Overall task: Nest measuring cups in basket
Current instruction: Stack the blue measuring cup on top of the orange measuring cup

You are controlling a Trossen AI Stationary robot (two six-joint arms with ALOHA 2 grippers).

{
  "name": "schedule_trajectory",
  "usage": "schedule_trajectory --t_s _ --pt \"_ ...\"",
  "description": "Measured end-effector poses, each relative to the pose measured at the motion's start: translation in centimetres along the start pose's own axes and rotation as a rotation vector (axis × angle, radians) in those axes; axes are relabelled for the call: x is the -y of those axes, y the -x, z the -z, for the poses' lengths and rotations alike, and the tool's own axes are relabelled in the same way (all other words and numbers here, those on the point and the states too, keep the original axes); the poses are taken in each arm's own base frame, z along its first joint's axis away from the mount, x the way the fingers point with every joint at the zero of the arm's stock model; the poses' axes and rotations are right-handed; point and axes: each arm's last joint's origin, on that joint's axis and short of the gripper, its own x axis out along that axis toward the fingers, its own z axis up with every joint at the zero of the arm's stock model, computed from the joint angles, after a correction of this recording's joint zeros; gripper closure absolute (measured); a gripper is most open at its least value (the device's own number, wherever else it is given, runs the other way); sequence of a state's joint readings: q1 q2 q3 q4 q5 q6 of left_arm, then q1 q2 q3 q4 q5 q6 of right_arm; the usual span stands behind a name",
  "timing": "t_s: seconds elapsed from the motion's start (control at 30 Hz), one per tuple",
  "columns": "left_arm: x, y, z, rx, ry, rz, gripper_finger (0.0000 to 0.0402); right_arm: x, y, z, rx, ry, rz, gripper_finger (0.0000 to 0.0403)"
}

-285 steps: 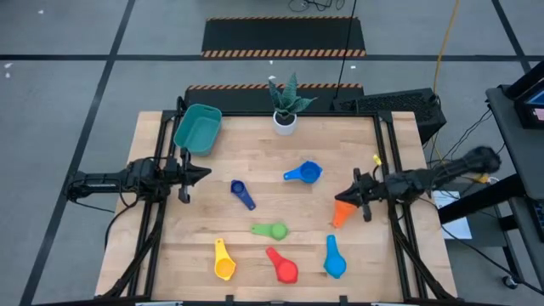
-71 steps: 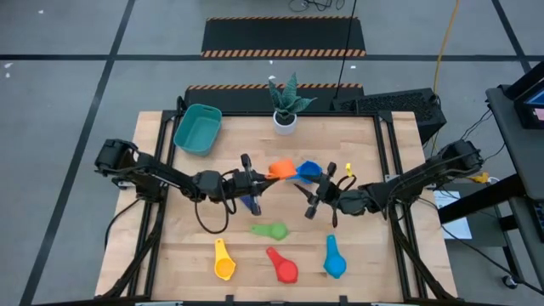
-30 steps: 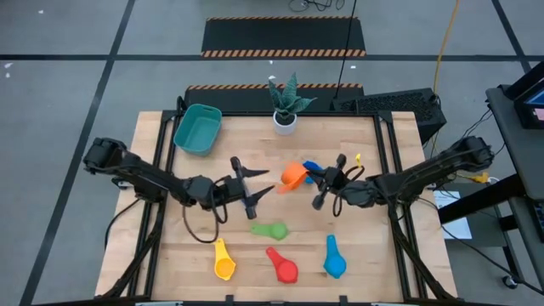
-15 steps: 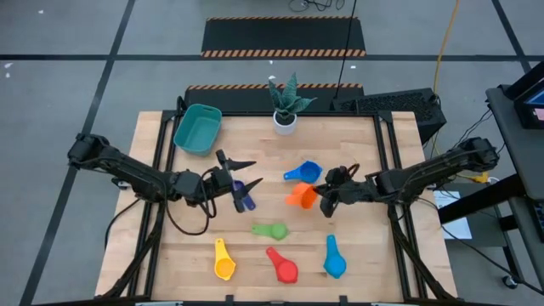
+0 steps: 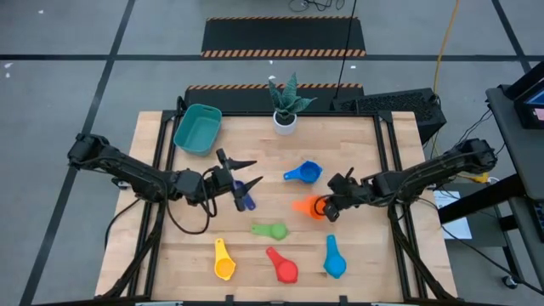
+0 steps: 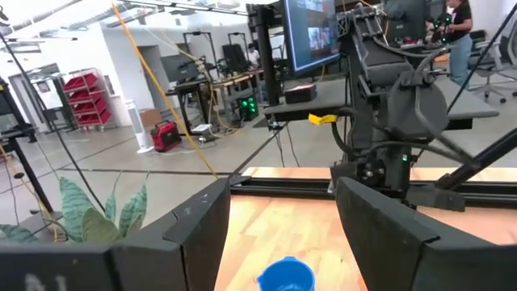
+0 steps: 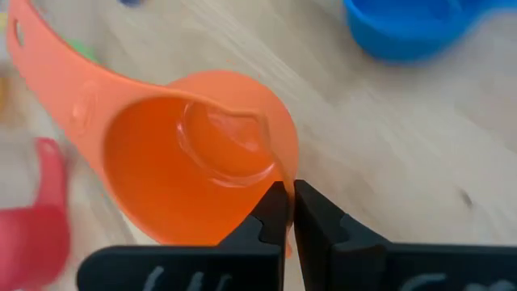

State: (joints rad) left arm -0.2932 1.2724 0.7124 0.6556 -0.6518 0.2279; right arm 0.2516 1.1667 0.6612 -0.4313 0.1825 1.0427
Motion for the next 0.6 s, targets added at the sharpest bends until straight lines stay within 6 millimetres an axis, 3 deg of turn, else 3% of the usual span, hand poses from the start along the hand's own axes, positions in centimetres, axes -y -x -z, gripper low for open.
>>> schedule_trajectory --t_s 0.6 --pt "0.18 0.05 0.04 0.000 0.020 0.037 0.0174 0.81 0.09 0.43 -0.050 -0.029 0.084 0.0392"
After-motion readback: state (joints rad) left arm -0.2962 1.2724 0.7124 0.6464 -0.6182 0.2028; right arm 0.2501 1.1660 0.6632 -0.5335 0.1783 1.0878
